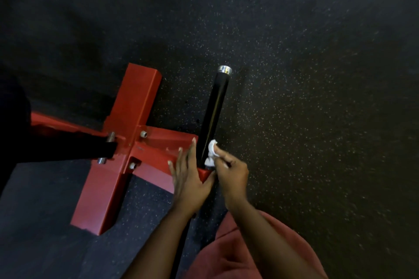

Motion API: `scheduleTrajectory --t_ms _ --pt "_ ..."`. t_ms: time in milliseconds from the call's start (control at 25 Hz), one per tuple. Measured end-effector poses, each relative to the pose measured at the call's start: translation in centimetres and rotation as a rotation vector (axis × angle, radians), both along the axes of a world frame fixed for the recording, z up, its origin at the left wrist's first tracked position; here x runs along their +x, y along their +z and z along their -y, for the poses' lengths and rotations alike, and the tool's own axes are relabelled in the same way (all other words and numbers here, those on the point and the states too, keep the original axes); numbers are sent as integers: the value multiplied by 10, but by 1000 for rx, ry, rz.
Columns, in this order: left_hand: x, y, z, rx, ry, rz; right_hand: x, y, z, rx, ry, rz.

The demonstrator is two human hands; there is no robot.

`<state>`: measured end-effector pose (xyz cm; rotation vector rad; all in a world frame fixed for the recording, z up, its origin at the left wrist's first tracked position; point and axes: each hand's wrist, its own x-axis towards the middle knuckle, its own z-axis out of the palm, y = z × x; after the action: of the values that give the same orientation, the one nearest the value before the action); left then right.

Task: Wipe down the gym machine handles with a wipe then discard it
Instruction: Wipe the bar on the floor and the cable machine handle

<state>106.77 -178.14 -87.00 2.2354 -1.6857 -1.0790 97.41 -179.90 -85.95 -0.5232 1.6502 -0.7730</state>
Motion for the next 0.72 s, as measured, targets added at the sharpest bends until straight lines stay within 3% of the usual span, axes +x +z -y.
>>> scheduleTrajectory --t_ms 160,320,560,720 --pt "-2 1 13 -21 -128 33 -18 -4 51 -26 -65 -59" --pt "0 2 13 9 -115 -19 -16 -2 121 -71 -48 -92" --pt "0 3 14 24 -123 5 3 -9 60 -22 -124 -63" --pt "-1 3 15 9 -130 -2 6 -18 24 -1 -134 72"
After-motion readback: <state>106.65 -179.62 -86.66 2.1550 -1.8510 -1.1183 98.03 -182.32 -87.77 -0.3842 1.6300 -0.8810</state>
